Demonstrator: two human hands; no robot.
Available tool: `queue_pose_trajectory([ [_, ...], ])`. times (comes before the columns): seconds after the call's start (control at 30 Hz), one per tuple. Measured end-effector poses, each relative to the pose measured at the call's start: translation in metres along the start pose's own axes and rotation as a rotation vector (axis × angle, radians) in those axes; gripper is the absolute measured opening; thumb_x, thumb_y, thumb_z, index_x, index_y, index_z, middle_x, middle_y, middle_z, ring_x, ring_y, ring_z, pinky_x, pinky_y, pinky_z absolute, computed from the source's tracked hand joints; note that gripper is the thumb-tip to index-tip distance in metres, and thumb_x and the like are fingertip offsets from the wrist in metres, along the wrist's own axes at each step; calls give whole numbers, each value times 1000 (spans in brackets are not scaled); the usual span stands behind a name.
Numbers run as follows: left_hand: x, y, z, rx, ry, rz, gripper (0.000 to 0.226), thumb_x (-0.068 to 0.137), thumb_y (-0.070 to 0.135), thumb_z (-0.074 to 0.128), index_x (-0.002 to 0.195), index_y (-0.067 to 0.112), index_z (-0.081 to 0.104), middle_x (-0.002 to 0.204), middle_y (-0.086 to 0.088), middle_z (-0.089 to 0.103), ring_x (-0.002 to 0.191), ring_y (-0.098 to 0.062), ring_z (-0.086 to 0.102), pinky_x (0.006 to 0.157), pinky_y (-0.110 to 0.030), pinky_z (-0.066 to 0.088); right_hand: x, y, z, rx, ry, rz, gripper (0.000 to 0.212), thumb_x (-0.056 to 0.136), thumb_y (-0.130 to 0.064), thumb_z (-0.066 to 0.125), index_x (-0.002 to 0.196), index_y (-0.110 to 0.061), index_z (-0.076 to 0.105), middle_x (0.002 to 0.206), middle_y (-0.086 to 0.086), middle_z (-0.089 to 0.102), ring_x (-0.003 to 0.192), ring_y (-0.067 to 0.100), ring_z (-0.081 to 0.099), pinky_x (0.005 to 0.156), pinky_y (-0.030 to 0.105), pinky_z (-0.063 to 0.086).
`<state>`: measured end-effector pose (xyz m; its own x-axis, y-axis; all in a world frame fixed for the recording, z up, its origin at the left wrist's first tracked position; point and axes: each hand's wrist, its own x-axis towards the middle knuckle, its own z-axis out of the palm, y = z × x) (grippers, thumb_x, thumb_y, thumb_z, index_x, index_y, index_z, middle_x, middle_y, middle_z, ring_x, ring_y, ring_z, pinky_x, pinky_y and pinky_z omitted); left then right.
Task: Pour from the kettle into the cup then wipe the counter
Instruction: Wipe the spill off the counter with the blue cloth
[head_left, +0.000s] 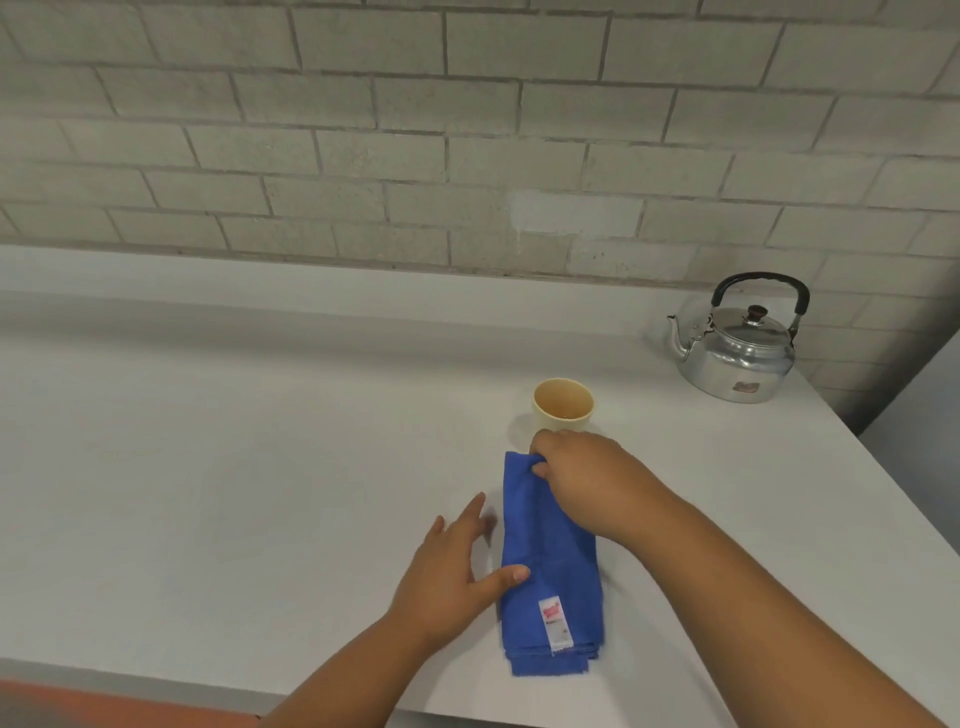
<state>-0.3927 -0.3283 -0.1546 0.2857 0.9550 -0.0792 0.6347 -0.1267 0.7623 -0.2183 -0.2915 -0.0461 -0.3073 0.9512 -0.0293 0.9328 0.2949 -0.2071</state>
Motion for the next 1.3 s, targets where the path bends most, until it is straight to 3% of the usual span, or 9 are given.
queue_pose_trajectory([
  [0.1,-3,3,1,-114,-44,35,85,64,79,54,137,45,25,130,24,54,126,0,43,116,-30,11,-5,-8,-22,41,-5,-4,12,97,-20,39,86,-25,42,64,-7,42,58,12,45,47,26,28],
  [0.17,-6,4,2,-246,-40,33,61,64,68,65,119,54,43,118,25,61,115,-2,52,111,-37,30,-4,-16,-38,66,-22,-9,11,97,-19,40,97,-21,50,73,-3,48,66,18,51,53,29,35],
  [0.27,-9,6,1,-365,23,-1,38,69,51,71,103,44,57,109,13,67,104,-10,60,92,-39,49,1,-30,-59,79,2,-20,20,98,-19,39,111,-16,54,100,3,58,89,25,56,72,34,43],
  [0.37,-9,11,-4,-474,135,-32,15,81,27,67,95,32,63,98,13,72,94,-9,66,86,-36,53,7,-42,-72,82,42,-63,21,98,-18,39,111,-15,55,109,6,59,90,24,54,72,31,40],
  [0.57,-12,16,-32,-656,356,-77,11,89,15,58,96,21,64,96,2,73,88,-12,68,76,-26,52,34,-65,-89,115,149,-149,21,96,-22,43,108,-15,59,104,7,61,84,20,49,69,29,35],
  [0.7,-30,3,-51,-726,489,-109,13,92,20,53,98,21,64,95,3,74,89,-14,69,82,-34,52,62,-82,-88,210,190,-172,20,93,-23,49,105,-16,63,103,6,65,84,19,50,69,28,37],
  [1.0,-56,-35,-61,-693,593,-349,20,92,23,53,111,20,48,94,-10,69,84,-24,70,74,-46,58,133,-112,-25,70,-157,-147,25,93,-22,53,107,-6,65,111,13,66,101,29,60,80,34,45],
  [1.2,-43,-40,-64,-616,554,-446,27,92,15,51,115,20,38,94,-13,63,77,-25,69,50,-28,57,161,-107,12,10,-257,-76,28,93,-20,51,110,0,63,117,18,64,101,30,61,74,30,39],
  [1.3,-35,-40,-65,-533,543,-480,28,92,16,51,115,21,34,89,-9,60,69,-23,68,43,-23,53,171,-103,26,-12,-294,-44,30,94,-21,50,114,-1,61,121,15,63,109,29,59,83,33,45],
])
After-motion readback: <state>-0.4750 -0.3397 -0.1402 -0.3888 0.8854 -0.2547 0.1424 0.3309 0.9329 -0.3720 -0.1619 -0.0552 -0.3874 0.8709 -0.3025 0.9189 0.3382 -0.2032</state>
